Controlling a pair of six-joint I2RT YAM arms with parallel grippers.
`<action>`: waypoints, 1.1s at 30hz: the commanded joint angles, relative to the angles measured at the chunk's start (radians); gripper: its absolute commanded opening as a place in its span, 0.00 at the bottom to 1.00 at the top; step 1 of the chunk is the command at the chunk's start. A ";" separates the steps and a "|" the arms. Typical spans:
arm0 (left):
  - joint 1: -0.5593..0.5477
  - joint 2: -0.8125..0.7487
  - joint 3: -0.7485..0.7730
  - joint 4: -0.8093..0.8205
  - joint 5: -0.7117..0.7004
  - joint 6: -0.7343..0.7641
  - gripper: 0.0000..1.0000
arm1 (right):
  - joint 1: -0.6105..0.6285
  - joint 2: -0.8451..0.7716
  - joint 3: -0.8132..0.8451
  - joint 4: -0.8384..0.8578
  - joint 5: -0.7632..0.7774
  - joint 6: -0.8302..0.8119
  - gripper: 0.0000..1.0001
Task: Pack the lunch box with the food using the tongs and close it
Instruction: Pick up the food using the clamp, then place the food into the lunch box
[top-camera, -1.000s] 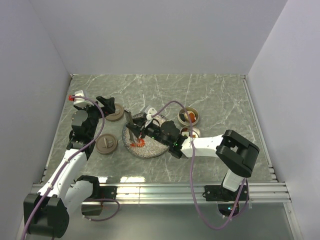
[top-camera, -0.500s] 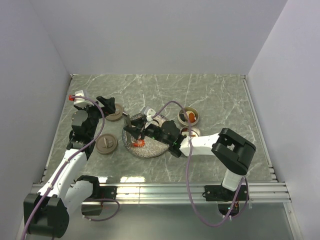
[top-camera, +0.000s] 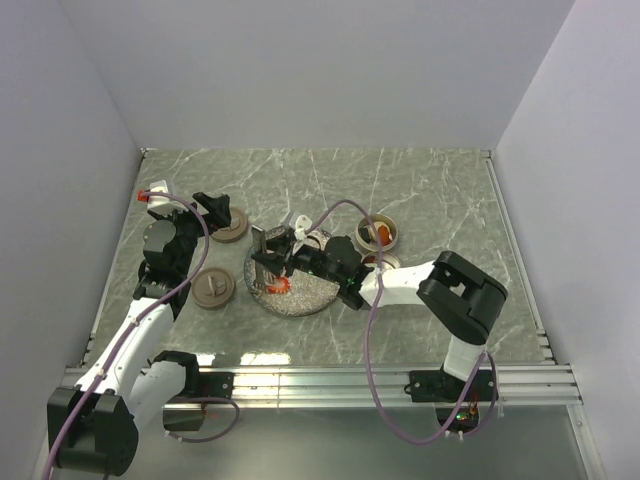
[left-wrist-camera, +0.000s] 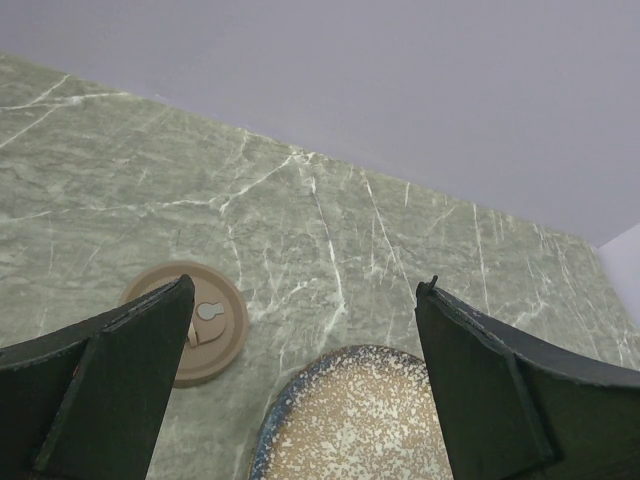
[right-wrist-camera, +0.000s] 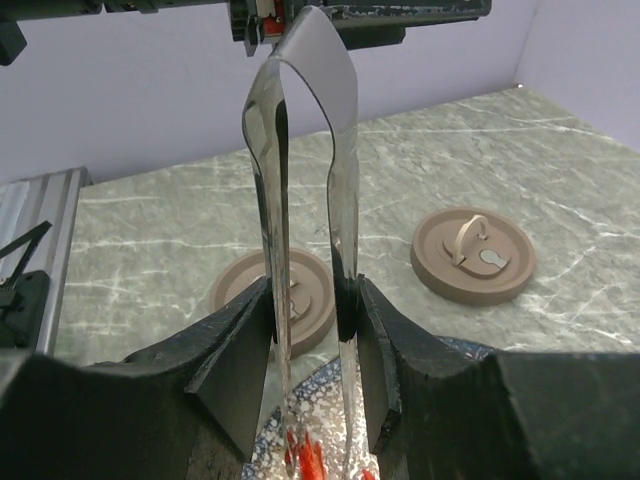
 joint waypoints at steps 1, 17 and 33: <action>0.000 0.003 0.005 0.048 0.012 -0.013 0.99 | -0.004 -0.053 -0.009 -0.030 0.002 -0.032 0.45; 0.000 -0.008 0.005 0.047 0.013 -0.013 0.99 | -0.004 -0.237 -0.041 -0.117 0.143 -0.090 0.12; 0.000 0.006 0.006 0.056 0.027 -0.016 0.99 | -0.170 -0.701 -0.266 -0.289 0.439 -0.176 0.11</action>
